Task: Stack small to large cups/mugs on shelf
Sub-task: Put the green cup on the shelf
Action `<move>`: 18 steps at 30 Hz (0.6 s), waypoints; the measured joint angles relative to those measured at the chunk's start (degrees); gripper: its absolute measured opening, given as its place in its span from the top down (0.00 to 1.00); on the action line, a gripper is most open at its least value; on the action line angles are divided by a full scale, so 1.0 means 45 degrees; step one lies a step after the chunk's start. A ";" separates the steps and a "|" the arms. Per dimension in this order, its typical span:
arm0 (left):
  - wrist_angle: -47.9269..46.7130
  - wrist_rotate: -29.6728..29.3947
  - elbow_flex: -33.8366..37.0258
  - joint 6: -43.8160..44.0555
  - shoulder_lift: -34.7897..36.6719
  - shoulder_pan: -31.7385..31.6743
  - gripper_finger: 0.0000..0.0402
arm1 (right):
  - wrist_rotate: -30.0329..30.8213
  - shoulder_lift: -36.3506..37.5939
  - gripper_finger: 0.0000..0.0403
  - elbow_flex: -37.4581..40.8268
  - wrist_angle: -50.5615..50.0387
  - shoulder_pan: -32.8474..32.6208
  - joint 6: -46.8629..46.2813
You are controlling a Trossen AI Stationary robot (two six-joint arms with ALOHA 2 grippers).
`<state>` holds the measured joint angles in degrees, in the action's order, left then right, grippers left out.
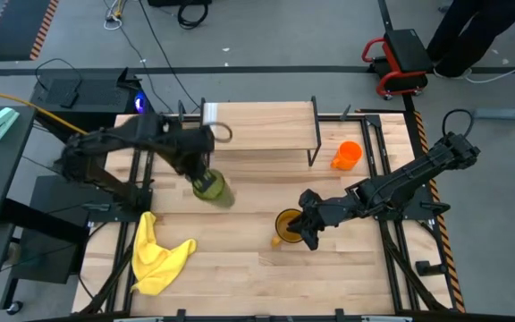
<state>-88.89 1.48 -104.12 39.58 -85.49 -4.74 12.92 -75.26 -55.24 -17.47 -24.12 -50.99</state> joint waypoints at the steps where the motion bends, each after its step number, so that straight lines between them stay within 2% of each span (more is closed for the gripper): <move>1: -0.0018 -0.0003 -0.0161 -0.0242 -0.0001 -0.0339 0.97 | 0.0132 0.0000 0.74 0.0000 -0.0003 0.0000 -0.0042; 7: -0.0258 -0.0197 -0.1370 -0.1576 -0.0363 -0.2212 0.97 | 0.0264 0.0000 0.74 0.0000 -0.0015 0.0456 -0.0344; 18: -0.0248 -0.0180 -0.5133 -0.3862 -0.3382 -0.4246 0.97 | 0.0264 0.0086 0.74 0.0000 -0.0397 0.1117 -0.0313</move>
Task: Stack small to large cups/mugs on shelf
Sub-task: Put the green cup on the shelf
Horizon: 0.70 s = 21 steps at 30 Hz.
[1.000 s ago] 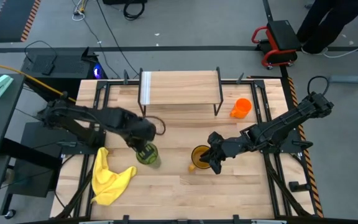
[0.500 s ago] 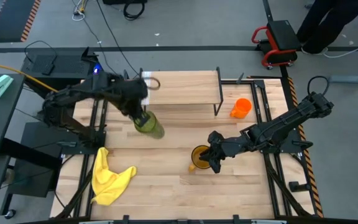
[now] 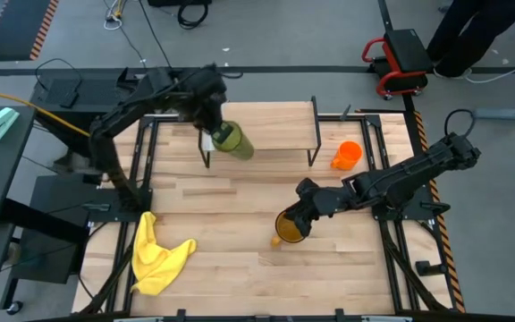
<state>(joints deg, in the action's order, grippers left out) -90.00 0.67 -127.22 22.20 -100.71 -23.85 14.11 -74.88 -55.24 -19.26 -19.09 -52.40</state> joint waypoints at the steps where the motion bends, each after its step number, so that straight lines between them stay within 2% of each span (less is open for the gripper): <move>1: 0.0000 0.0009 -0.0268 -0.0124 -0.0213 -0.0181 0.97 | -0.0001 0.0081 0.74 0.0000 -0.0175 0.0000 -0.0029; 8: -0.0005 0.0000 -0.0996 -0.0414 -0.0791 -0.1599 0.97 | 0.0390 0.1436 0.74 0.0000 -0.2202 -0.0039 -0.0786; 15: -0.0004 0.0061 -0.0996 -0.0253 -0.0785 -0.2691 0.97 | 0.0947 0.2548 0.76 0.0000 -0.2439 0.0176 -0.0247; 21: -0.0008 0.0111 -0.0991 -0.0183 -0.0785 -0.3037 0.97 | 0.0947 0.2687 0.79 0.0000 -0.2667 0.0296 0.0233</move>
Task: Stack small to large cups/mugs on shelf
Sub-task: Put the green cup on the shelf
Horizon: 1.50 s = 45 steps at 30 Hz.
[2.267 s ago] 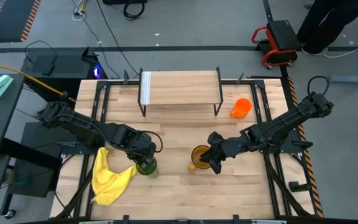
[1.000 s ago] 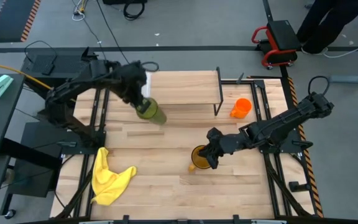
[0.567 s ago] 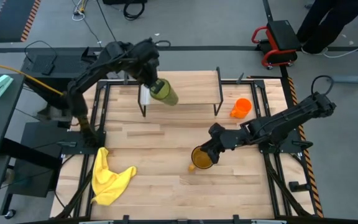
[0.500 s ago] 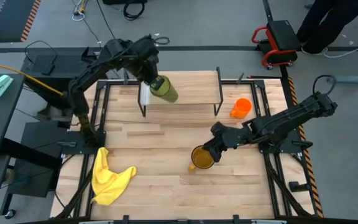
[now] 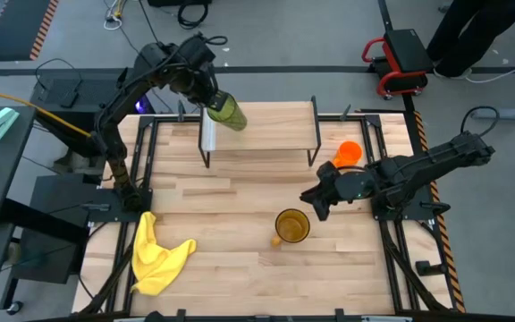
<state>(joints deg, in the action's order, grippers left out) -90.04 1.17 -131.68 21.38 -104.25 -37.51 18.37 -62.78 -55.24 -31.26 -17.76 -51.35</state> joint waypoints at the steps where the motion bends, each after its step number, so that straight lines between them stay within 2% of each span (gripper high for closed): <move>1: 0.0001 0.0015 0.0000 0.0003 0.0000 -0.0052 0.97 | 0.0000 0.0000 0.80 0.0000 -0.0097 0.0000 0.0057; 11: 0.0000 -0.0208 0.0010 0.0066 0.0000 -0.0414 0.97 | 0.0000 -0.0019 0.82 0.0000 -0.0306 0.0000 0.0121; 24: 0.0037 -0.0517 0.0117 0.0163 0.0011 0.0066 0.97 | -0.0101 -0.0019 0.82 0.0000 -0.0296 -0.0291 0.0000; 31: 0.0195 -0.0485 0.3087 0.0157 0.1239 0.0213 0.97 | 0.0034 -0.0019 0.82 0.0000 -0.0292 -0.0515 -0.0218; 33: 0.0062 -0.0484 0.3380 0.0206 0.1525 0.0132 0.97 | 0.0100 -0.0019 0.82 0.0000 -0.0289 -0.0508 -0.0173; 45: -0.0028 -0.0752 0.2492 0.0101 0.1342 -0.0200 0.97 | 0.0253 -0.0019 0.82 0.0000 -0.0263 -0.0058 0.0117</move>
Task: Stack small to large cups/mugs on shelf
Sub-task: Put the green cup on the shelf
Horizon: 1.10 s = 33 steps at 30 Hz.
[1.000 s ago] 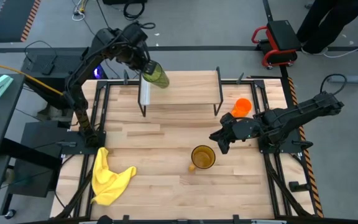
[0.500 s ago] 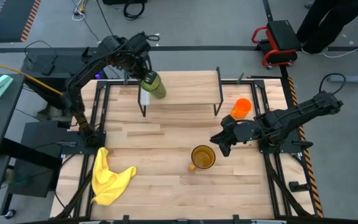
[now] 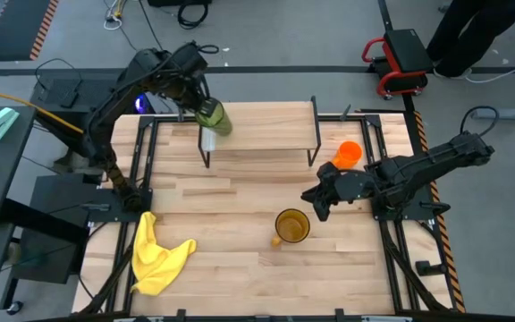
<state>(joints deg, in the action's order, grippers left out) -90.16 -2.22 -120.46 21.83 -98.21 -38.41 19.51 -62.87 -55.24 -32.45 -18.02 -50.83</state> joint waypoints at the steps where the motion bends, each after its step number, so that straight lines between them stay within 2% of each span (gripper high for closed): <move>1: 0.0004 0.0026 0.0000 -0.0009 -0.0088 0.0000 0.97 | 0.0005 0.0000 0.82 0.0000 0.0000 0.0005 0.0000; 11: 0.0124 -0.0010 -0.0044 -0.0462 -0.0552 -0.0010 0.97 | 0.0510 0.0000 0.82 0.0000 -0.0005 0.0213 0.0238; 19: -0.0006 -0.0034 -0.0005 -0.0688 -0.0618 -0.0010 0.89 | 0.0515 0.0000 0.82 0.0000 -0.0005 0.0427 0.0340; 28: 0.0018 -0.0029 -0.0005 -0.0714 -0.0618 -0.0010 0.91 | 0.0510 0.0000 0.82 0.0000 -0.0005 0.0423 0.0323; 33: 0.0023 -0.0029 -0.0005 -0.0811 -0.0613 -0.0010 0.89 | 0.0510 0.0000 0.82 0.0000 -0.0005 0.0418 0.0296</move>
<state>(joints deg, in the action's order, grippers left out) -90.06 -2.35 -120.49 18.18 -100.97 -38.46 21.80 -62.87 -55.24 -32.47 -16.14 -49.50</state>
